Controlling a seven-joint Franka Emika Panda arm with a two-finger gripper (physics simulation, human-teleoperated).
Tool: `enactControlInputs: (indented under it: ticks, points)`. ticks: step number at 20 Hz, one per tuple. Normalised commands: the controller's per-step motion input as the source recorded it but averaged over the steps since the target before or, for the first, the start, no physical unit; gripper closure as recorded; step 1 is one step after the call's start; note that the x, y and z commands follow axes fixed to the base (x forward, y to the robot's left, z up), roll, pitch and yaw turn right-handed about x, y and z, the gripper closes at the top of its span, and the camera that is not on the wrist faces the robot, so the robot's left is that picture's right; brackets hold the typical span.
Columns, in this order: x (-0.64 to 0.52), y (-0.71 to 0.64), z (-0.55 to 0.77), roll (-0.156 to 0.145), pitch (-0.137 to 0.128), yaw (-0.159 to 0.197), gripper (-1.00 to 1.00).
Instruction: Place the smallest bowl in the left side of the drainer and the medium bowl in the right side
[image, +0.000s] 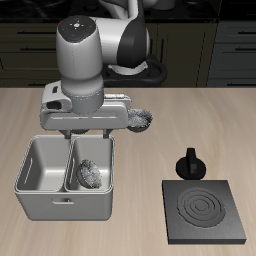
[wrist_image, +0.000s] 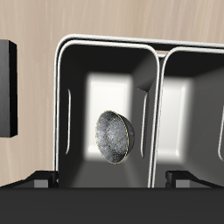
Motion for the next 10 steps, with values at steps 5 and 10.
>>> enactControlInputs:
  ticks: [5,10]
  points:
    - [-0.25,0.02,0.23,-0.020,-0.053,-0.040,-1.00]
    - [-0.48,0.04,0.15,-0.018,-0.075,-0.022,-1.00]
